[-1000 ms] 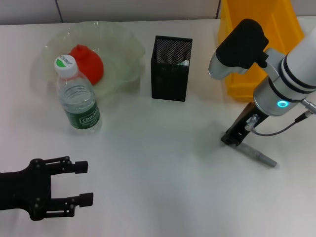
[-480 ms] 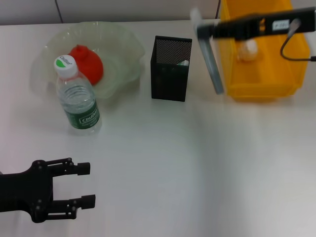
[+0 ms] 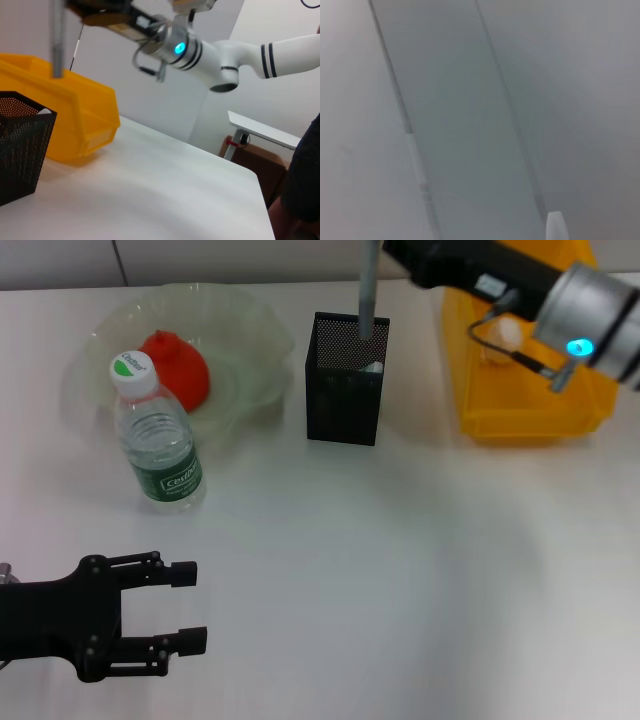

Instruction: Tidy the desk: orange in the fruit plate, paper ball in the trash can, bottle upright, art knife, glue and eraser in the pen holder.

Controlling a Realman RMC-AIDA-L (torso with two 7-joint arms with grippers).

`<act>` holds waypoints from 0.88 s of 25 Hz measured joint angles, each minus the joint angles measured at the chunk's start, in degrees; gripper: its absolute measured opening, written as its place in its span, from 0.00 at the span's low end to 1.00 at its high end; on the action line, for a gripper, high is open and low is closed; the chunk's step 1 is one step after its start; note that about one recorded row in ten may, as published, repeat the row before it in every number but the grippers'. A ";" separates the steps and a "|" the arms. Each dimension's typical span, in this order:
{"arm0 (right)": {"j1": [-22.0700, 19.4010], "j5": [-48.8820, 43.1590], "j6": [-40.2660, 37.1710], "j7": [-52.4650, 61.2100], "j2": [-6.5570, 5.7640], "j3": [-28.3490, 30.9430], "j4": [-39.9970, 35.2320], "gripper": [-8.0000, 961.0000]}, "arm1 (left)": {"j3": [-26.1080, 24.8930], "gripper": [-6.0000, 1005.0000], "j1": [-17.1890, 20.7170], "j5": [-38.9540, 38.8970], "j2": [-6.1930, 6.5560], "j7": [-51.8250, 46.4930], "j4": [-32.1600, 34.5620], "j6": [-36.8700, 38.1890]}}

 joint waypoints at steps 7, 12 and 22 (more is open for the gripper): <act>4.13 2.79 10.55 -7.22 -0.06 -6.42 6.13 0.17 | 0.06 0.77 -0.24 0.00 -0.25 -0.02 -0.07 -0.10; -0.65 2.74 6.42 -0.39 -0.44 -7.96 1.16 0.24 | -0.07 0.77 -0.21 -0.08 -0.25 -0.03 -0.07 -0.26; -22.86 -14.74 -35.90 6.65 -6.22 -6.15 -19.17 0.62 | -1.73 0.77 -0.35 -0.44 0.16 -0.63 0.27 1.39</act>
